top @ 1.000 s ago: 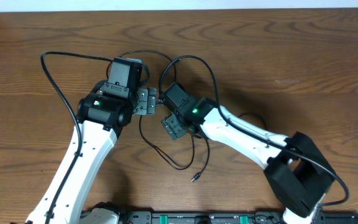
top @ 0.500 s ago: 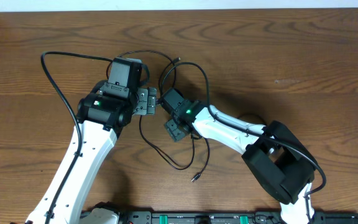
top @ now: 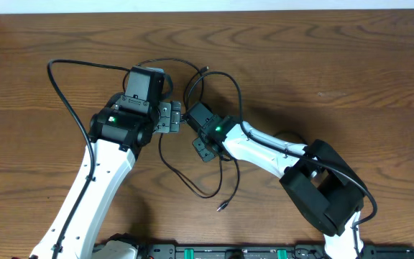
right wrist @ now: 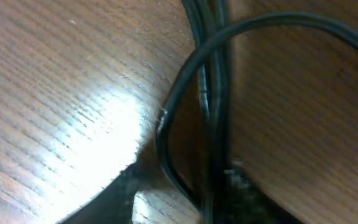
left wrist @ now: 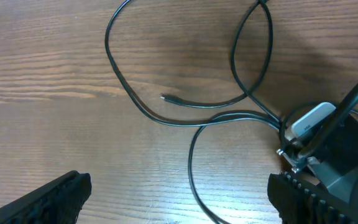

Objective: Untangle cables

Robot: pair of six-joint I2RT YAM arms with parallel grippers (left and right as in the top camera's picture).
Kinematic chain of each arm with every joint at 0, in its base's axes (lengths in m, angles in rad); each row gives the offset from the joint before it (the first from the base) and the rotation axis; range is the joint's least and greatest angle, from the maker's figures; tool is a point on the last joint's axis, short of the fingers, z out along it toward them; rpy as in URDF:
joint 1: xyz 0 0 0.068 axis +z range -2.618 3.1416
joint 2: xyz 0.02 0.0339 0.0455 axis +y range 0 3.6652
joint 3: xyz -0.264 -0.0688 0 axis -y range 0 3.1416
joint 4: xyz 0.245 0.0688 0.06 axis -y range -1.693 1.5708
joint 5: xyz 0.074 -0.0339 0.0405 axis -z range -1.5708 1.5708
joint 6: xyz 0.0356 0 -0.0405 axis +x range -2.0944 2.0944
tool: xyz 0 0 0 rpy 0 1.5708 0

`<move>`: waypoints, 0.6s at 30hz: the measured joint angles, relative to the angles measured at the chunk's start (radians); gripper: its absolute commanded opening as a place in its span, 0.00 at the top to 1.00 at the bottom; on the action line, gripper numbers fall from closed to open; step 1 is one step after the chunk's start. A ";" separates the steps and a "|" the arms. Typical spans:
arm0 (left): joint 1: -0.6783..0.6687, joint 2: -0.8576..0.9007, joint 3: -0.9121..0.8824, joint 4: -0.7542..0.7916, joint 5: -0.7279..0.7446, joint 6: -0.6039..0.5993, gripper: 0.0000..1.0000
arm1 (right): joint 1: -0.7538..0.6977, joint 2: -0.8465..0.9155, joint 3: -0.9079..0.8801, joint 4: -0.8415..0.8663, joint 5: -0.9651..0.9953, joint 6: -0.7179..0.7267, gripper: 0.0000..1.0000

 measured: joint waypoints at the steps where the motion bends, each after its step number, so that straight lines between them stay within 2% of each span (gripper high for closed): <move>1: 0.000 0.000 0.000 0.000 0.000 0.000 0.04 | 0.000 0.000 0.000 0.000 0.000 0.001 0.79; 3: 0.000 0.000 0.000 0.000 0.000 0.000 0.04 | 0.000 0.000 0.000 0.000 0.000 0.004 0.80; 5: 0.000 0.000 0.000 0.000 0.000 0.000 0.04 | 0.000 0.000 0.000 0.000 0.000 0.009 0.75; 7: 0.000 0.000 0.000 0.000 0.000 0.000 0.04 | 0.000 0.000 0.000 0.000 -0.002 0.015 0.63; 9: 0.000 0.000 0.000 0.000 0.000 0.000 0.04 | 0.000 0.000 0.000 -0.002 -0.003 0.019 0.47; 11: 0.000 0.000 0.000 0.000 0.000 0.000 0.04 | 0.000 0.000 0.000 -0.004 -0.003 0.027 0.37; 13: 0.000 0.000 0.000 0.000 0.000 0.000 0.04 | 0.000 0.000 0.000 -0.008 -0.002 0.032 0.38; 14: 0.000 0.000 0.000 0.000 0.000 0.000 0.04 | 0.000 0.000 0.000 -0.010 -0.002 0.032 0.42; 18: 0.000 0.000 0.000 0.000 0.000 0.000 0.04 | 0.000 -0.001 0.000 -0.027 0.009 0.047 0.63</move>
